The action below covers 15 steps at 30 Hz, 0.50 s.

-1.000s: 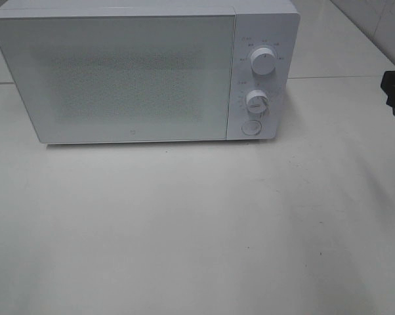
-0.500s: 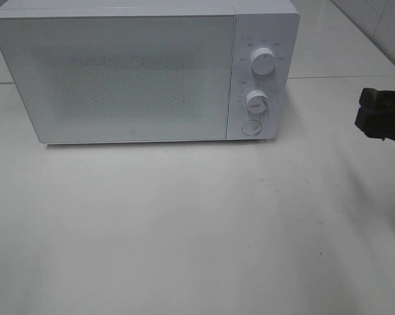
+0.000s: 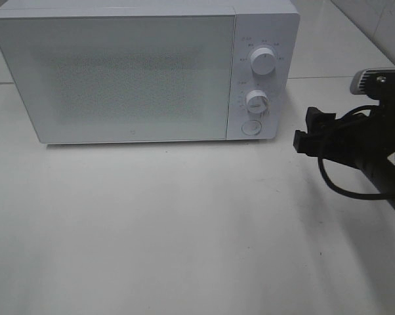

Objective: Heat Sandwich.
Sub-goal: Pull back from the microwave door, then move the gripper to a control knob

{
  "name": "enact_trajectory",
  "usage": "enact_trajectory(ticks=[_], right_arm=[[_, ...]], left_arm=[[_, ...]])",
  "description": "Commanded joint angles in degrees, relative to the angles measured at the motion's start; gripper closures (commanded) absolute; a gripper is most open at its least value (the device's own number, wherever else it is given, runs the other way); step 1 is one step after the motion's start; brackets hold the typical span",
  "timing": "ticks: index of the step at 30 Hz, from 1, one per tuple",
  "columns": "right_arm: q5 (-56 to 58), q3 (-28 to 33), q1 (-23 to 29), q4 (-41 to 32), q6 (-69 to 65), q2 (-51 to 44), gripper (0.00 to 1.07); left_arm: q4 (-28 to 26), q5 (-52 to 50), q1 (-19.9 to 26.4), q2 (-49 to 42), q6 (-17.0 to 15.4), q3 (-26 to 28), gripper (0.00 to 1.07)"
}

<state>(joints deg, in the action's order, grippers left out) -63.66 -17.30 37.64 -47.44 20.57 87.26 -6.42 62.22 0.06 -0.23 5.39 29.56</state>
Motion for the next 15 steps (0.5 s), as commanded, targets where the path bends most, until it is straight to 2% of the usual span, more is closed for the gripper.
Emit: enact_trajectory(ticks=[1, 15], right_arm=[[-1.26, -2.06, 2.52, -1.89, 0.57, 2.52, 0.31], [-1.32, -6.59, 8.82, -6.47, 0.86, 8.77, 0.31]], left_arm=[[-0.17, -0.57, -0.06, -0.97, -0.34, 0.06, 0.09], [-0.17, -0.57, -0.06, -0.97, -0.34, 0.06, 0.09]])
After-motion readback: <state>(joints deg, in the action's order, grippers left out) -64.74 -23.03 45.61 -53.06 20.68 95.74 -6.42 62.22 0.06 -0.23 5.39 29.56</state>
